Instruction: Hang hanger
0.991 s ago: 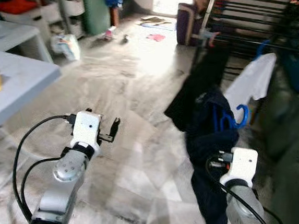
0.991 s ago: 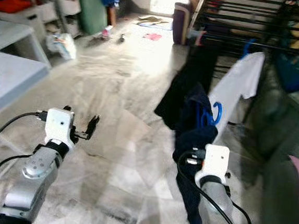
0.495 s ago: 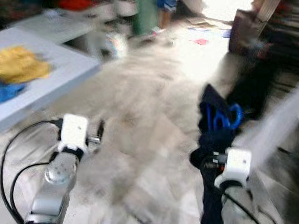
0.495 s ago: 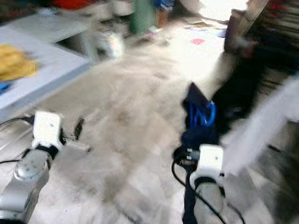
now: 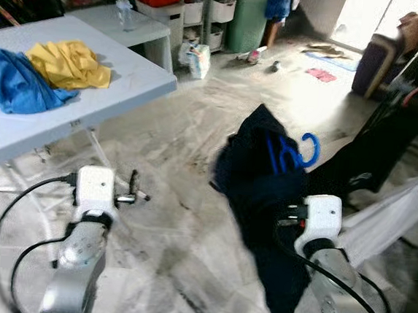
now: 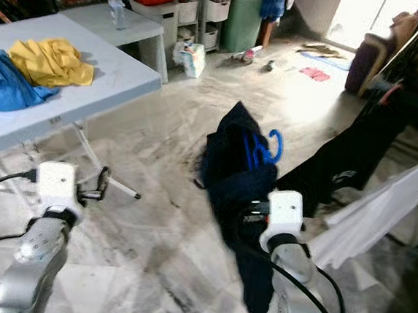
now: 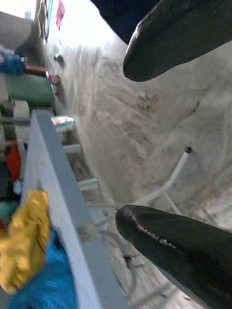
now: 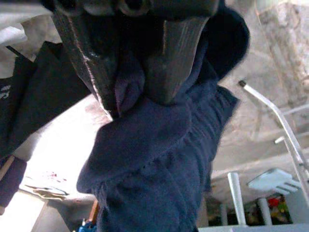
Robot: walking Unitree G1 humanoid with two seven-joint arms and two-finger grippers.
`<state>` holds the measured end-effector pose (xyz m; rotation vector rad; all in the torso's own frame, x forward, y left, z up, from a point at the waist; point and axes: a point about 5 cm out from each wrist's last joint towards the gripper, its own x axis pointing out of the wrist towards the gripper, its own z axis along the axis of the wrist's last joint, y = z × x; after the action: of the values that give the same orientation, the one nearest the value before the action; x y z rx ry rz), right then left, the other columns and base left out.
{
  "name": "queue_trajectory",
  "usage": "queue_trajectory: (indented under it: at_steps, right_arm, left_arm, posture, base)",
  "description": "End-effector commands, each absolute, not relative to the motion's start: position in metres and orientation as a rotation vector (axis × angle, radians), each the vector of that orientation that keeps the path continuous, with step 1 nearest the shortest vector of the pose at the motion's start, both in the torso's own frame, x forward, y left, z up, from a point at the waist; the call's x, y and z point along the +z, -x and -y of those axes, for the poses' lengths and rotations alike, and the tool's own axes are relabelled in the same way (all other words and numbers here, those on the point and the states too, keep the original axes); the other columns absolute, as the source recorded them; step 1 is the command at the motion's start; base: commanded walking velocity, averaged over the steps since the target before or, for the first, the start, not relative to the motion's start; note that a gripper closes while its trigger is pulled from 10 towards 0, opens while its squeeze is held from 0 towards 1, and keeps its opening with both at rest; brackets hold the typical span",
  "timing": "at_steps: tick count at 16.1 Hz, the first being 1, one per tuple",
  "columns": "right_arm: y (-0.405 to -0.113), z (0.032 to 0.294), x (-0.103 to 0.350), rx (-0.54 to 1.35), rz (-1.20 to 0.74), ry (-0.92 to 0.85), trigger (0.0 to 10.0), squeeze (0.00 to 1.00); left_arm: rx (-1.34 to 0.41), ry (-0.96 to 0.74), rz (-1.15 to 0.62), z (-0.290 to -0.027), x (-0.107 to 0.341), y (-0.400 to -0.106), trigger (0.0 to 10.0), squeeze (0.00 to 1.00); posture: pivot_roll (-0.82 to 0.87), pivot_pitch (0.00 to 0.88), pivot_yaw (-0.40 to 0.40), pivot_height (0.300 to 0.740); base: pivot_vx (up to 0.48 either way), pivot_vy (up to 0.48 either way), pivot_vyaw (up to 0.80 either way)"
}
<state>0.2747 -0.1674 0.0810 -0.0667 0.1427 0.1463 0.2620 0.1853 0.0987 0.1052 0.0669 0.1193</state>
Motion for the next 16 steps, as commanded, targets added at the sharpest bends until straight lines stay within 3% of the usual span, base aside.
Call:
queue_trajectory:
  at_steps: [1, 9, 16]
  right_arm:
    - [-0.282, 0.159, 0.094, 0.185, -0.085, 0.065, 10.0, 0.0]
    - [-0.284, 0.154, 0.1, 0.21, -0.054, 0.081, 10.0, 0.0]
    - [-0.277, 0.156, 0.097, 0.158, -0.052, 0.038, 10.0, 0.0]
  left_arm:
    - [0.149, -0.113, -0.072, -0.19, 0.099, -0.259, 10.0, 0.0]
    - [0.079, -0.13, -0.069, -0.181, 0.102, -0.267, 10.0, 0.0]
    - [-0.104, -0.144, -0.111, -0.159, 0.098, -0.279, 10.0, 0.0]
  posture:
    - [0.08, 0.0, -0.096, 0.74]
    - [0.03, 0.0, -0.051, 0.74]
    - [0.01, 0.0, 0.022, 0.74]
  base:
    - [0.0, 0.0, 0.0]
    - [0.0, 0.0, 0.7]
    - [0.0, 0.0, 0.8]
